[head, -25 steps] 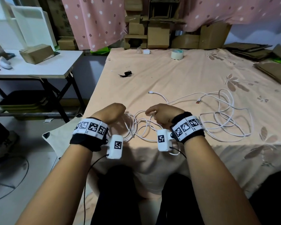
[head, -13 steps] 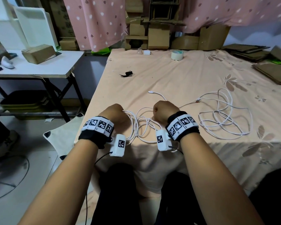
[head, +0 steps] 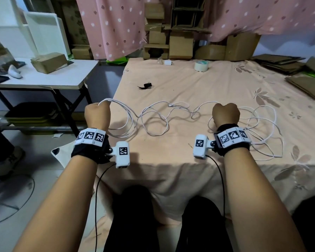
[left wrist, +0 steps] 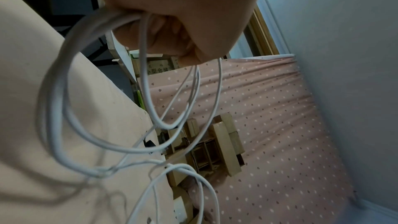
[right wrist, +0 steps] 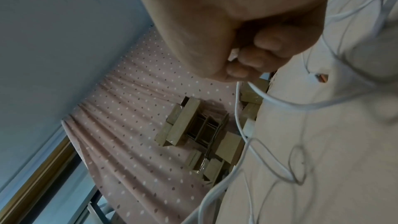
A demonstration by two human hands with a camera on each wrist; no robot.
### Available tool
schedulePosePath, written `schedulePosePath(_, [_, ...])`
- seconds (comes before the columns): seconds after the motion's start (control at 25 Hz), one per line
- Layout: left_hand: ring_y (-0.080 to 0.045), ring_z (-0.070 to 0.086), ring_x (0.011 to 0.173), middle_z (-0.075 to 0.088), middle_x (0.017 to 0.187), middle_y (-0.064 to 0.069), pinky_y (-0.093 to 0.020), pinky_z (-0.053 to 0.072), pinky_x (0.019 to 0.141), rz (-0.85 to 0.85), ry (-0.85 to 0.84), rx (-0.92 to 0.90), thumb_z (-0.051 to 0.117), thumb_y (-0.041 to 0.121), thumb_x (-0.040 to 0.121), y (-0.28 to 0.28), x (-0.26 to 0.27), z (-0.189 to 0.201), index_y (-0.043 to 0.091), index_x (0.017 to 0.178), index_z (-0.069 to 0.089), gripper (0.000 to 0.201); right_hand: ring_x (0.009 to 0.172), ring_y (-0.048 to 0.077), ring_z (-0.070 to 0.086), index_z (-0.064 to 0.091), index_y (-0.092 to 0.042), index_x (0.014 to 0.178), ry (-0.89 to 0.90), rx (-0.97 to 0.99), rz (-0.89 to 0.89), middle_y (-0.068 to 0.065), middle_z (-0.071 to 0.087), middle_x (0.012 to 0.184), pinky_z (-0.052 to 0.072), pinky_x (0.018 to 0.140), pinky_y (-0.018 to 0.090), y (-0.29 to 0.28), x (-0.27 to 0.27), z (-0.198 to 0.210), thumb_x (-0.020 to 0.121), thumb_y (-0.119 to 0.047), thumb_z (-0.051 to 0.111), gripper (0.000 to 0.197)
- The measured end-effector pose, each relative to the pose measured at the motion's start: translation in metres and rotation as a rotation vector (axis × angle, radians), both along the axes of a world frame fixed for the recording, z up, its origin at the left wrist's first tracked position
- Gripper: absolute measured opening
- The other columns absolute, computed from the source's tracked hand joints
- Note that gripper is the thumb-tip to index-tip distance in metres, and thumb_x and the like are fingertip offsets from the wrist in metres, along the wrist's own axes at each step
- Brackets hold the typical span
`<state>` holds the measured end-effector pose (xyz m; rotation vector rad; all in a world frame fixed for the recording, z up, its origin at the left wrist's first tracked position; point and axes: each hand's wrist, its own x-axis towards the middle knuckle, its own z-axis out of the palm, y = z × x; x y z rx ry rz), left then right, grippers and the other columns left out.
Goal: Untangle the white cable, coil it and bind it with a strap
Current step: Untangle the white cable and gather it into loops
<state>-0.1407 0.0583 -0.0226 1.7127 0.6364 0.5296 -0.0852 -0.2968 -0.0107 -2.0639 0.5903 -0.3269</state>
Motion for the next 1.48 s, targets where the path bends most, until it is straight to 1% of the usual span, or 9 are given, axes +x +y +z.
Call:
schedulePosePath(0.2, [-0.033,0.022,0.073,0.027,0.071,-0.008,-0.044,0.023,0.06,-0.024,0.029,-0.014,0.057,0.029,0.064,-0.002,0.002,-0.012,0.019,0.056,0.033,0.027,0.09,0.038,0.066,0.067,0.004,0.094,0.167,-0.215,0.124,0.022,0.072,0.098,0.049,0.074,0.034,-0.004,-0.006,-0.002,0.083,-0.016,0.05,0.028])
schedulePosePath(0.36, [-0.026,0.027,0.063,0.03,0.066,-0.011,-0.038,0.024,0.056,-0.152,-0.009,-0.036,0.058,0.024,0.069,-0.015,0.002,-0.007,0.012,0.067,0.045,0.018,0.13,0.04,0.047,0.045,-0.004,0.134,0.225,-0.729,0.277,0.021,0.052,0.138,0.044,0.099,0.043,0.019,-0.015,0.013,0.09,-0.019,0.06,0.05])
schedulePosePath(0.56, [-0.016,0.024,0.046,0.03,0.052,-0.003,-0.024,0.017,0.048,-0.507,0.041,-0.016,0.059,0.006,0.084,-0.04,-0.006,0.016,0.018,0.056,0.038,0.036,0.153,0.026,0.016,0.038,-0.036,0.151,0.069,-0.866,0.988,0.007,0.022,0.166,0.018,0.121,0.046,0.105,-0.01,0.017,0.077,-0.021,0.076,0.085])
schedulePosePath(0.64, [-0.012,0.019,0.044,0.026,0.05,0.004,-0.022,0.014,0.047,-0.794,0.05,-0.132,0.055,0.0,0.085,-0.046,-0.018,0.025,0.023,0.05,0.039,0.045,0.148,0.026,0.031,0.055,-0.038,0.136,0.182,-0.844,1.123,0.003,0.042,0.156,0.026,0.114,0.044,0.125,-0.008,-0.005,0.078,-0.027,0.075,0.062])
schedulePosePath(0.72, [-0.01,0.014,0.045,0.021,0.052,0.007,-0.023,0.01,0.047,-0.93,-0.034,-0.326,0.052,0.003,0.083,-0.043,-0.027,0.032,0.025,0.05,0.039,0.042,0.118,0.028,0.059,0.072,-0.029,0.105,0.184,-0.812,1.099,0.002,0.067,0.119,0.04,0.096,0.038,0.125,-0.009,-0.022,0.084,-0.029,0.065,0.022])
schedulePosePath(0.88, [-0.012,0.002,0.045,0.009,0.051,0.007,-0.025,0.002,0.045,-0.667,-0.276,-0.746,0.061,0.04,0.09,-0.022,-0.02,0.038,0.027,0.053,0.025,0.053,0.086,0.032,0.066,0.058,-0.02,0.065,0.132,-0.516,0.835,0.007,0.067,0.084,0.052,0.075,0.036,0.098,0.009,-0.033,0.09,-0.017,0.054,0.026])
schedulePosePath(1.0, [-0.012,0.004,0.044,0.008,0.051,0.006,-0.023,0.007,0.039,-0.273,-0.444,-0.864,0.057,0.043,0.097,-0.011,-0.005,0.03,0.027,0.058,0.022,0.055,0.073,0.027,0.063,0.058,-0.021,0.07,0.143,-0.015,0.599,0.01,0.069,0.079,0.06,0.075,0.041,0.078,0.017,-0.035,0.092,-0.02,0.058,0.022])
schedulePosePath(1.16, [-0.014,0.009,0.045,0.014,0.054,0.005,-0.021,0.013,0.041,0.074,-0.533,-0.871,0.056,0.037,0.099,-0.023,-0.001,0.015,0.024,0.065,0.028,0.045,0.05,0.022,0.052,0.056,-0.011,0.068,0.124,0.388,0.419,0.009,0.063,0.053,0.037,0.047,0.022,0.059,0.016,-0.033,0.085,-0.002,0.066,0.022])
schedulePosePath(1.48, [-0.021,0.009,0.059,0.015,0.057,0.002,-0.028,0.011,0.049,0.227,-0.569,-0.83,0.058,0.034,0.095,-0.027,-0.002,0.005,0.023,0.066,0.026,0.044,0.058,0.016,0.055,0.069,-0.01,0.083,0.098,0.737,0.434,0.007,0.061,0.069,0.044,0.055,0.028,0.031,0.013,-0.025,0.084,0.008,0.063,0.019])
